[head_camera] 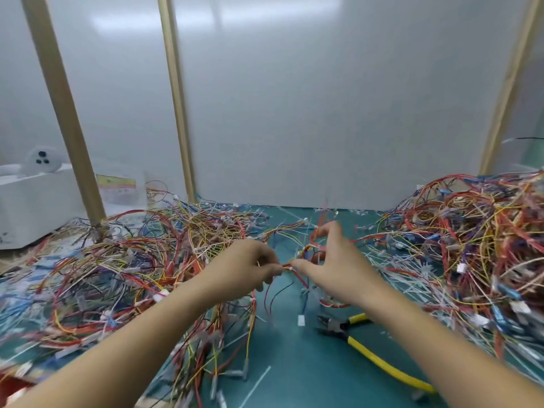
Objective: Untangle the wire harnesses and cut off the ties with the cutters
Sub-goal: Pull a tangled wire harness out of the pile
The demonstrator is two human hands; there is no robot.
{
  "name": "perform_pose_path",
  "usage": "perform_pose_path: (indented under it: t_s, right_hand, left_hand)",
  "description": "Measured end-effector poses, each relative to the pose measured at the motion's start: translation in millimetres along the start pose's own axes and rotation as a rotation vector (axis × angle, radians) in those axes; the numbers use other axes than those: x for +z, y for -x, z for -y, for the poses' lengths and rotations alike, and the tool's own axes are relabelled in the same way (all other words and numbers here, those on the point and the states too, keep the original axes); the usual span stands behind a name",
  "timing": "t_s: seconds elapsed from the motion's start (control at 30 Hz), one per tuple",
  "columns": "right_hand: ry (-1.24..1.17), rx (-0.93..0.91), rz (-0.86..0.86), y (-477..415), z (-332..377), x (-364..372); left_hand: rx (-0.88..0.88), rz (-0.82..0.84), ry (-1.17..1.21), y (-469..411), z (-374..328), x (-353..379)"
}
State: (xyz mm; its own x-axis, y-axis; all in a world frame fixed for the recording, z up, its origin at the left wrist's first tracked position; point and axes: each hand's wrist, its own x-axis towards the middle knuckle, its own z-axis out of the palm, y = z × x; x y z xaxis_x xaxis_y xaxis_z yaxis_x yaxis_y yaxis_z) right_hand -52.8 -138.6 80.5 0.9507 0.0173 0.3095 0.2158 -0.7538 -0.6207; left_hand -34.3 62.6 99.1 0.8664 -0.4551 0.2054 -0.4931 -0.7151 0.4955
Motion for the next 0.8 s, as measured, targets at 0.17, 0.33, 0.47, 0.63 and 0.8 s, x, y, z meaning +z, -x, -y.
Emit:
perform_pose_path:
  t_s: [0.17, 0.33, 0.47, 0.63, 0.8]
  right_hand:
    - [-0.502, -0.105, 0.231, 7.8, 8.2, 21.8]
    - [-0.405, -0.140, 0.117, -5.5, 1.0, -2.9]
    - [-0.505, -0.047, -0.063, -19.7, -15.2, -43.7]
    - [-0.556, -0.014, -0.152, -25.9, -30.3, -80.8]
    - [-0.521, -0.024, -0.120, -26.8, -29.6, -85.8]
  left_hand:
    - [0.111, -0.045, 0.160, 10.7, -9.5, -4.3]
    - [0.053, 0.117, 0.029, 27.2, 20.5, -21.6]
    - [-0.031, 0.226, -0.282, 41.6, 55.0, -32.3]
    - [-0.128, 0.163, -0.603, 48.9, 77.0, -43.1]
    - [-0.084, 0.184, -0.927, 35.4, 79.2, -13.8]
